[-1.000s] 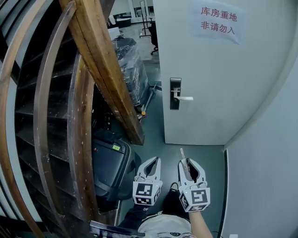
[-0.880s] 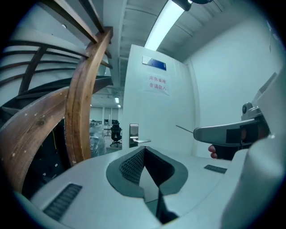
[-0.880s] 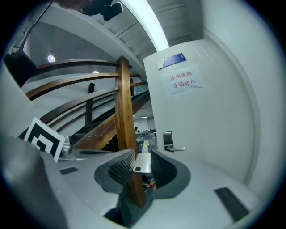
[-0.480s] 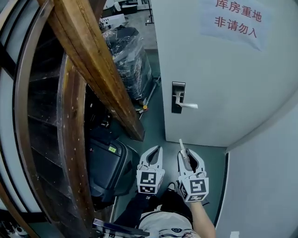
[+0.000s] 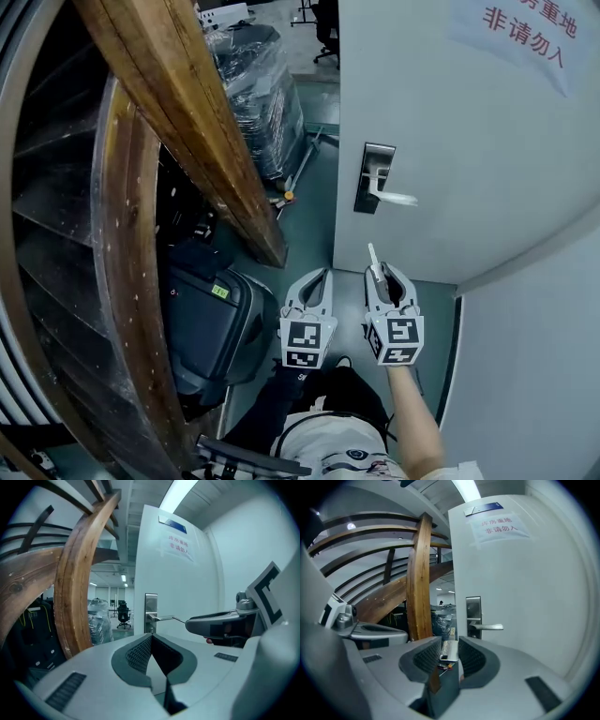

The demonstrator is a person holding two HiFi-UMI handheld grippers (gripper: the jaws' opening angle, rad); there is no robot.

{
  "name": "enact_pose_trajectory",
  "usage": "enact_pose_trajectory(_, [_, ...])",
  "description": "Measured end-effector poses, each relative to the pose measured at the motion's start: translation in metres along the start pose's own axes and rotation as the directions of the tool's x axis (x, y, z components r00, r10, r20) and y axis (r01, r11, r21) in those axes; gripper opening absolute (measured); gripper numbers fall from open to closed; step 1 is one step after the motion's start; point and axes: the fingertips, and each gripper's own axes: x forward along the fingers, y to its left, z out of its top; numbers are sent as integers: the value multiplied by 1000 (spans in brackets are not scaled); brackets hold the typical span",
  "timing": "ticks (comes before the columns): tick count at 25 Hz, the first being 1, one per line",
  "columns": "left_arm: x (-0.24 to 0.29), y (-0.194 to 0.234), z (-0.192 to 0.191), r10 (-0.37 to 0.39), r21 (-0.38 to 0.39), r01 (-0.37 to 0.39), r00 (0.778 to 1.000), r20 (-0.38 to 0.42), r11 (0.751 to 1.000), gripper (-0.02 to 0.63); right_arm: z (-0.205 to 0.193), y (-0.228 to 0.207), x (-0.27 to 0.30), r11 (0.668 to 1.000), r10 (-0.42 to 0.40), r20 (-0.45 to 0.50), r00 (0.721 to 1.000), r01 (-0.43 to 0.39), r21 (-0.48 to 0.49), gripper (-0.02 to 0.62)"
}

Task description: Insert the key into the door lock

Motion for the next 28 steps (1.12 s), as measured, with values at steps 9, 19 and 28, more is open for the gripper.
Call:
enact_pose_trajectory(9, [53, 24, -32, -18, -2, 18, 1000, 21, 1000, 5, -34, -24, 57, 998, -62, -1, 998, 62, -24, 120])
enact_pose_trajectory(19, [82, 44, -71, -8, -39, 8, 1000, 0, 999, 5, -57, -66, 139, 992, -119, -46, 992, 117, -56, 120])
enact_pose_trajectory(28, [94, 60, -86, 6, -57, -7, 1000, -14, 998, 5, -66, -84, 169, 988, -147, -67, 987, 143, -59, 120])
